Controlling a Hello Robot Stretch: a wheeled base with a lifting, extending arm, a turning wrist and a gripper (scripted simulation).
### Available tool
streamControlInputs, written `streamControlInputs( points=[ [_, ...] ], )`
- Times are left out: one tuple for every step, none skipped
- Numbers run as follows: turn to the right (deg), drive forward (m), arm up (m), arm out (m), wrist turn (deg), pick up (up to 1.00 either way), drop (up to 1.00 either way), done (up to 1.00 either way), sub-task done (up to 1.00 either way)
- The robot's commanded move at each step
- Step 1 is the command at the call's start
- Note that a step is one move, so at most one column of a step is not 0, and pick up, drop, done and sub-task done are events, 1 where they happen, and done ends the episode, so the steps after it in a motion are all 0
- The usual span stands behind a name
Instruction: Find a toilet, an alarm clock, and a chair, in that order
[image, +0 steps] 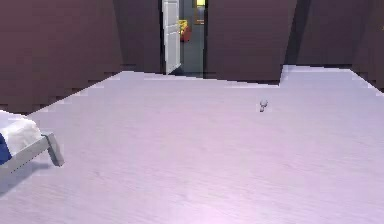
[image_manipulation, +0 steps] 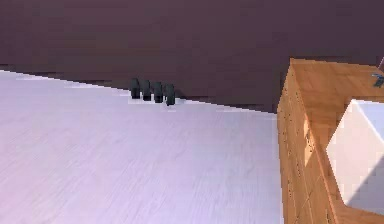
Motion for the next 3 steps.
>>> streamControlInputs(
  points=[
    [0.0,1.0,0.0,0.0,0.0,0.0,0.0,0.0,0.0],
    [0.0,1.0,0.0,0.0,0.0,0.0,0.0,0.0,0.0],
    [0.0,1.0,0.0,0.0,0.0,0.0,0.0,0.0,0.0]
  ],
)
